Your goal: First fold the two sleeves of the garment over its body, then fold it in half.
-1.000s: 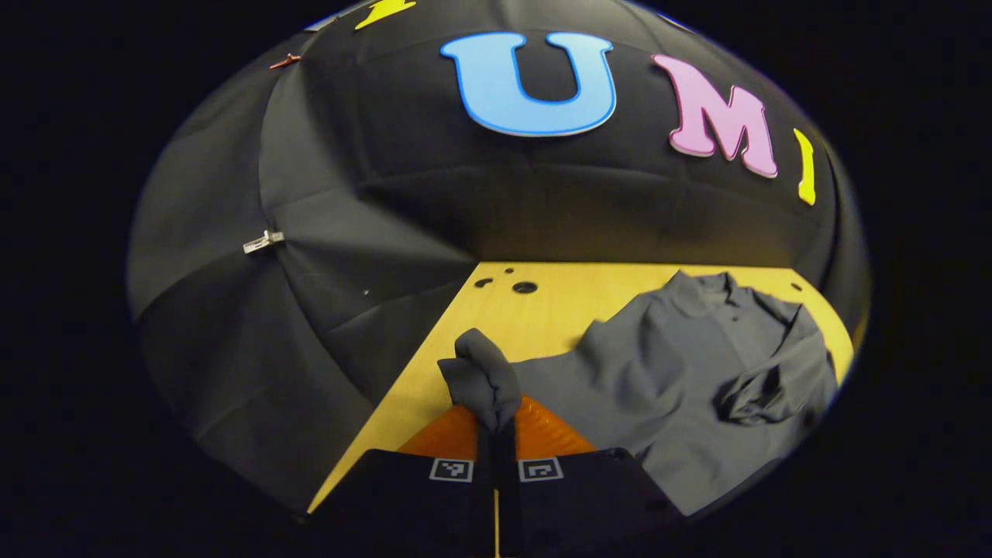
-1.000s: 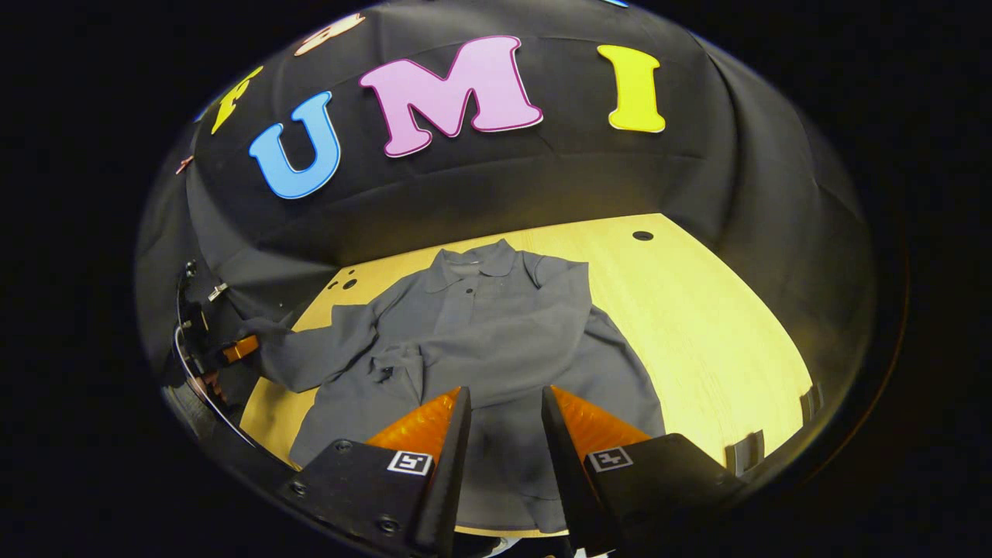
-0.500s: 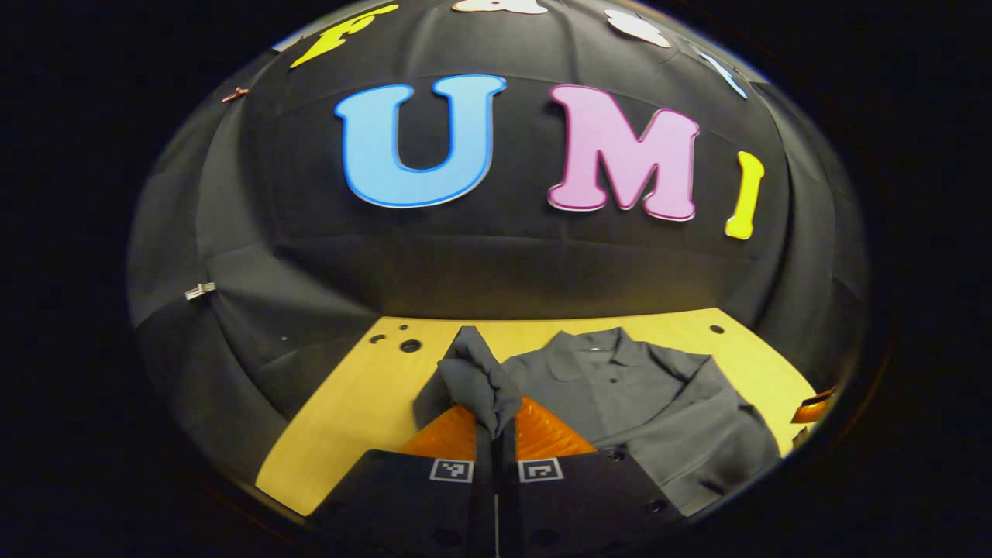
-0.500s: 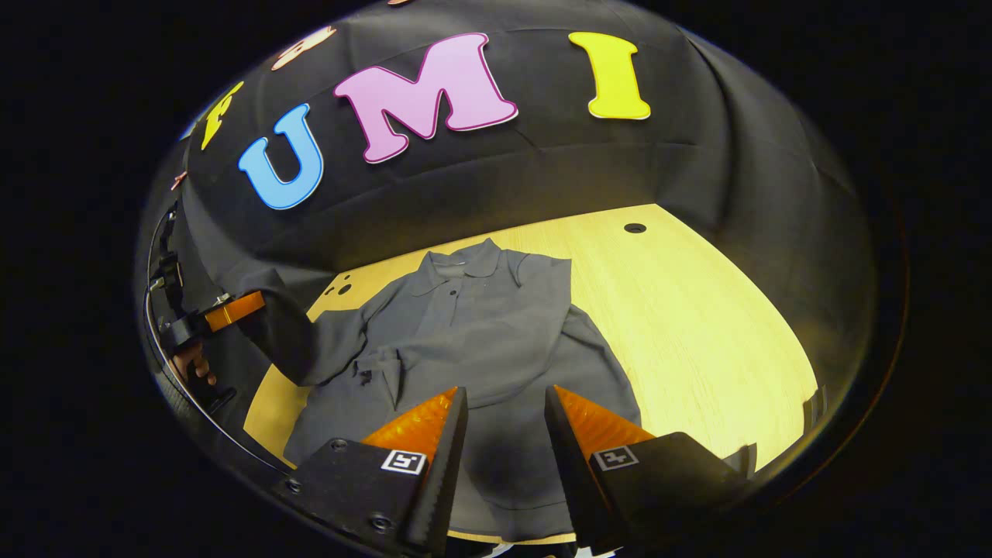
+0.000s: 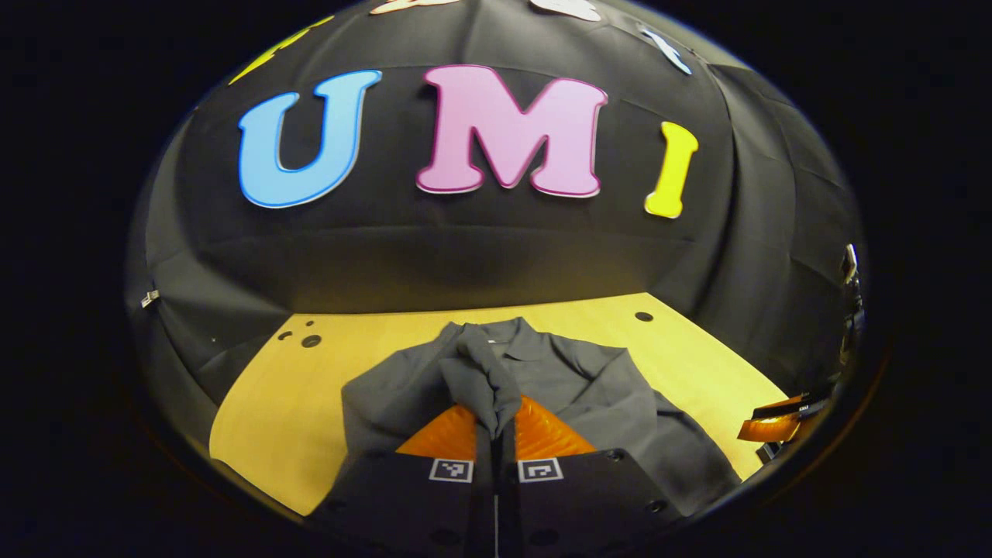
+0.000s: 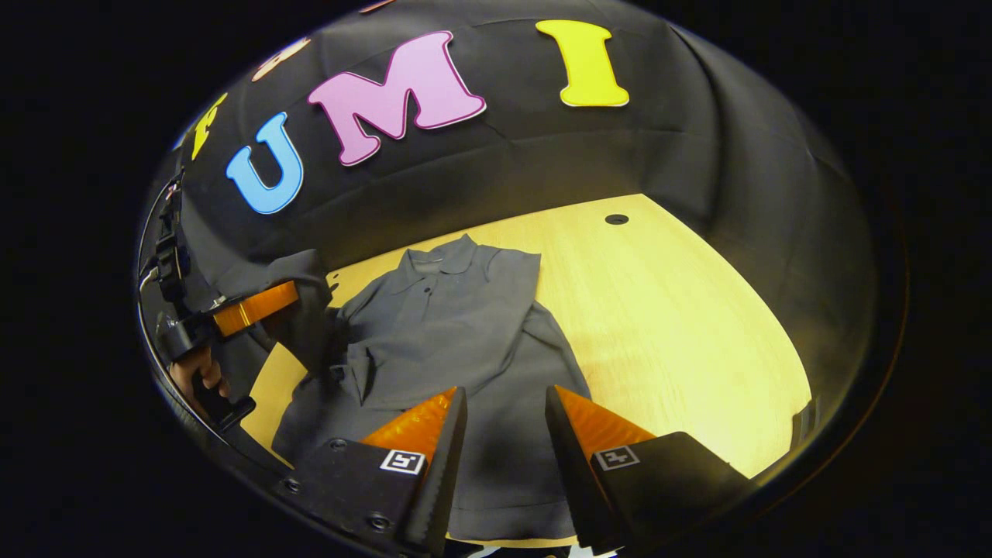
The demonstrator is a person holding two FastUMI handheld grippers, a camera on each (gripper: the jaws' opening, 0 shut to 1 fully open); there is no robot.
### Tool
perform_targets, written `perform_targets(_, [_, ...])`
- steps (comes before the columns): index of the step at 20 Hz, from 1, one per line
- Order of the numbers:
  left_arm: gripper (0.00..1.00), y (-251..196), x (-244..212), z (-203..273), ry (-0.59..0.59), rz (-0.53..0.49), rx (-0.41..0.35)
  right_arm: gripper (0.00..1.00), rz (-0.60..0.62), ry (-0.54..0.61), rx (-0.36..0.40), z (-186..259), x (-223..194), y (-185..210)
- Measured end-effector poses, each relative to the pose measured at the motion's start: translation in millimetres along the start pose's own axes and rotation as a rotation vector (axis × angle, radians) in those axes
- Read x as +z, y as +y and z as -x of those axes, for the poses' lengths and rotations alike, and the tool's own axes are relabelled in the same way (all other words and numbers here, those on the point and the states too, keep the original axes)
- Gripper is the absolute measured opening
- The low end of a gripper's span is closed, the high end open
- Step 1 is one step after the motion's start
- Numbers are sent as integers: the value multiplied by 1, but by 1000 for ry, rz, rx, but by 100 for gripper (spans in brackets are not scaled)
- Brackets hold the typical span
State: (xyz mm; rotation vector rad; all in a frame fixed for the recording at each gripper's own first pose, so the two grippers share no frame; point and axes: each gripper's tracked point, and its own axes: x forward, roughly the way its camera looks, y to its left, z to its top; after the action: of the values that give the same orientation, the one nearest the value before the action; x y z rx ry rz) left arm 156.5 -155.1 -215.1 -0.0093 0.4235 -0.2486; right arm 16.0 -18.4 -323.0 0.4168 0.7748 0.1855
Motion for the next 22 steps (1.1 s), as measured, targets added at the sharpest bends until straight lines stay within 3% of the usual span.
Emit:
perform_targets(9, [8, -63, -74, -50, 132, -77, -5, 64, -38, 25, -17, -6, -8, -51])
perform_targets(12, [12, -79, -101, -61, 201, -76, -39, 64, -45, 35, -21, -9, -12, -63])
perform_targets(17, [31, -102, -127, -66, 282, -54, -92, 64, -51, 51, -16, -13, -16, -72])
perform_targets(18, [42, -105, -129, -66, 286, -50, -103, 64, -48, 55, -14, -15, -17, -72])
perform_targets(19, [47, -110, -129, -64, 288, -40, -122, 64, -44, 59, -13, -13, -19, -73])
perform_targets(22, [55, -128, -126, -57, 284, -15, -186, 64, -41, 68, -7, -15, -21, -72])
